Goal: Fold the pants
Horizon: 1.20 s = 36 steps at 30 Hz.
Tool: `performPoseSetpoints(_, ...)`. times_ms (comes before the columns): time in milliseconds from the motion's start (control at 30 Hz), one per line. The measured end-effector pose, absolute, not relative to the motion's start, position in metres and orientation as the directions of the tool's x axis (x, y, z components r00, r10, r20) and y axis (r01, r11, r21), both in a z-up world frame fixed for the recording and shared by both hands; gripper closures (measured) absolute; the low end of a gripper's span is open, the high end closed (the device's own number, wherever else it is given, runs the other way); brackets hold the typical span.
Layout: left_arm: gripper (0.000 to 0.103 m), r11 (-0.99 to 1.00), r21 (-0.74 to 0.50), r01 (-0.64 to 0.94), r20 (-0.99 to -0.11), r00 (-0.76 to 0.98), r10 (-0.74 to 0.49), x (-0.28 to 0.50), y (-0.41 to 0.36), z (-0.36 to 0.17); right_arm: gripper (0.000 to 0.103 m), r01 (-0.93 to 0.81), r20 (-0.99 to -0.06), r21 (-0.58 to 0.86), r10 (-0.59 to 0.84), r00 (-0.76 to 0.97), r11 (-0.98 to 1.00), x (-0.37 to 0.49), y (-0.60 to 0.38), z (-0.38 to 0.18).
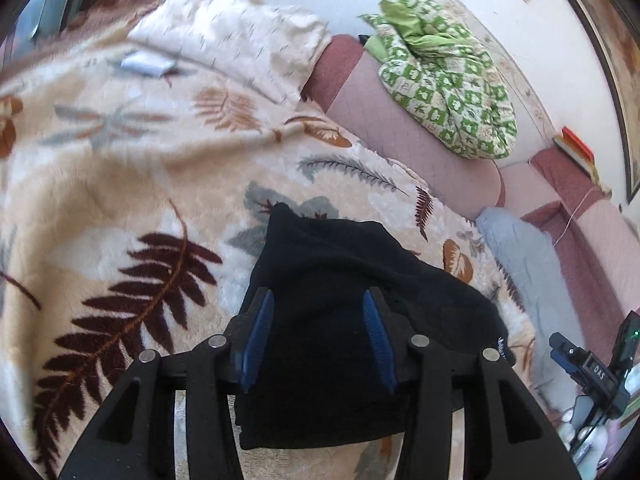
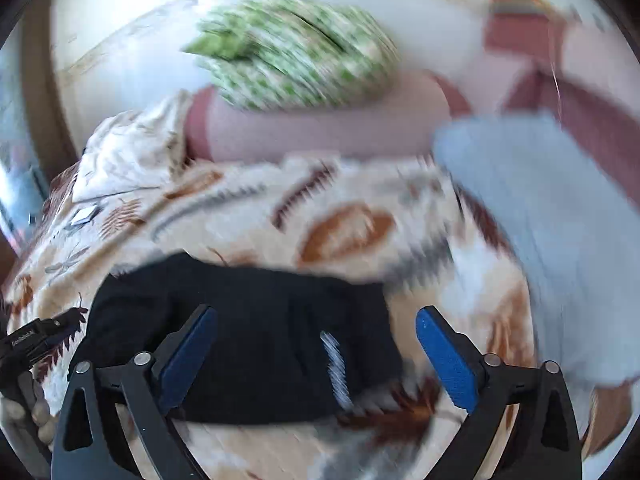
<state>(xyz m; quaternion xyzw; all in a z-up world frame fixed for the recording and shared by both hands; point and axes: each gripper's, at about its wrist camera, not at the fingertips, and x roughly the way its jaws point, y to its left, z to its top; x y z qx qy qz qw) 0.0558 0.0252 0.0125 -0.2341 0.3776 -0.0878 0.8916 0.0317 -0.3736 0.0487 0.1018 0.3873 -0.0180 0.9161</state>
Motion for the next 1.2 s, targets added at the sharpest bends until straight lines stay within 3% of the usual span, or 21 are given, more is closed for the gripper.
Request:
performPoseSetpoints(67,0.057,0.884,-0.467,-0.012,-0.648,0.686,-0.333,0.053,0.02,0.016,0.017,0.192,-0.738,0.287,0.088,0.669,0.939,0.023,-0.412,0.024)
performPoseSetpoints(133,0.057,0.893,-0.449,0.003,-0.664,0.668,-0.336,0.051,0.014,0.018,0.035,0.241,-0.74,0.394,0.151,0.656,0.887,0.018,-0.44,0.001)
performPoseSetpoints(200,0.056,0.916,-0.402,0.008,-0.688,0.657,-0.308,0.049,0.008,0.021,0.039,0.261,-0.718,0.482,0.207,0.664,0.836,0.016,-0.455,-0.015)
performPoseSetpoints(400,0.053,0.943,-0.329,0.052,-0.736,0.611,-0.29,0.067,-0.015,0.026,0.039,0.232,-0.665,0.6,0.315,0.678,0.766,0.015,-0.447,-0.039)
performPoseSetpoints(667,0.051,0.963,-0.248,0.106,-0.793,0.548,-0.265,0.134,-0.061,0.026,0.039,0.228,-0.666,0.601,0.322,0.673,0.766,0.005,-0.449,-0.038)
performPoseSetpoints(800,0.051,0.949,-0.202,0.243,-0.782,0.544,-0.306,0.137,-0.105,0.051,0.038,0.223,-0.662,0.625,0.357,0.659,0.748,0.003,-0.443,-0.043)
performPoseSetpoints(867,0.043,0.921,-0.181,0.345,-0.779,0.522,-0.349,0.142,-0.137,0.066,0.037,0.212,-0.668,0.623,0.372,0.645,0.753,0.008,-0.436,-0.045)
performPoseSetpoints(933,0.043,0.888,-0.175,0.426,-0.785,0.485,-0.387,0.149,-0.17,0.074,0.037,0.196,-0.678,0.618,0.39,0.622,0.761,0.012,-0.426,-0.049)
performPoseSetpoints(1200,0.043,0.782,-0.159,0.603,-0.866,0.295,-0.403,0.179,-0.293,0.04,0.037,0.176,-0.696,0.571,0.359,0.622,0.802,0.02,-0.411,-0.052)
